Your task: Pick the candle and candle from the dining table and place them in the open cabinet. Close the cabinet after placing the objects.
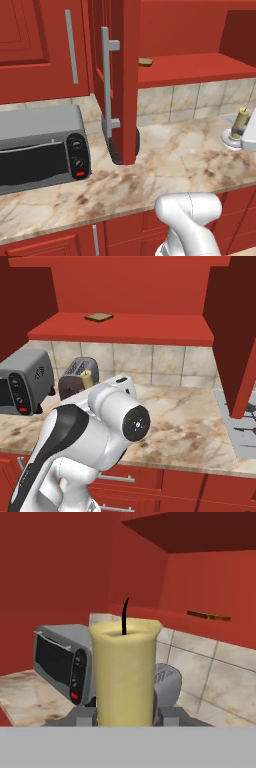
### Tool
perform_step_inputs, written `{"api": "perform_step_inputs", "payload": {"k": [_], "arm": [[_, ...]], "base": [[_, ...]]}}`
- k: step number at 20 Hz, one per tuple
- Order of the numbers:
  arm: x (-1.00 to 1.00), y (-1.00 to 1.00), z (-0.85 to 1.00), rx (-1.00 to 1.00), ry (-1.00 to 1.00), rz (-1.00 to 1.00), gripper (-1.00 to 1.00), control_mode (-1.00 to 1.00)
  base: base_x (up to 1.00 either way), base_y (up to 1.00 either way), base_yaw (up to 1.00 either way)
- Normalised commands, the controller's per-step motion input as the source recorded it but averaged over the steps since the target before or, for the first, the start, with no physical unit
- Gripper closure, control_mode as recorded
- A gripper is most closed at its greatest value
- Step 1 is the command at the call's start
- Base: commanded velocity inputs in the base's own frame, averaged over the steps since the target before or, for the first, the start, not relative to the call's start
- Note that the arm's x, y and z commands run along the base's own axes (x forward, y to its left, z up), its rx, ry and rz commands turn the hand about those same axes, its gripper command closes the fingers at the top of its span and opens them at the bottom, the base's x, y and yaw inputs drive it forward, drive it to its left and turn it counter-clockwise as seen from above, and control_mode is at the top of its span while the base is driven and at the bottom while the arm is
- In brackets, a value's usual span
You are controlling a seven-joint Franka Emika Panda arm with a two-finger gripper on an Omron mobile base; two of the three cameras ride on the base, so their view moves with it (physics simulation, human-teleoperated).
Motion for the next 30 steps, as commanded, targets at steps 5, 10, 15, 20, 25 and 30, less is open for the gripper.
{"api": "perform_step_inputs", "payload": {"k": [5,10,15,20,25,30], "arm": [[0.0,-0.01,0.17,0.0,0.0,-0.01,1.0,-1.0],[0.01,0.0,0.15,0.0,0.0,-0.01,1.0,-1.0],[0.08,0.0,0.12,0.0,0.0,-0.05,1.0,-1.0],[0.15,0.0,0.1,0.0,0.0,-0.06,1.0,-1.0],[0.23,0.0,0.08,0.0,0.0,-0.05,1.0,-1.0],[0.24,-0.02,0.08,0.0,0.0,-0.05,1.0,-1.0]], "base": [[0.0,0.0,0.0],[0.0,0.0,0.0],[0.0,0.0,0.0],[0.0,0.0,0.0],[0.0,0.0,0.0],[0.0,0.0,0.0]]}}
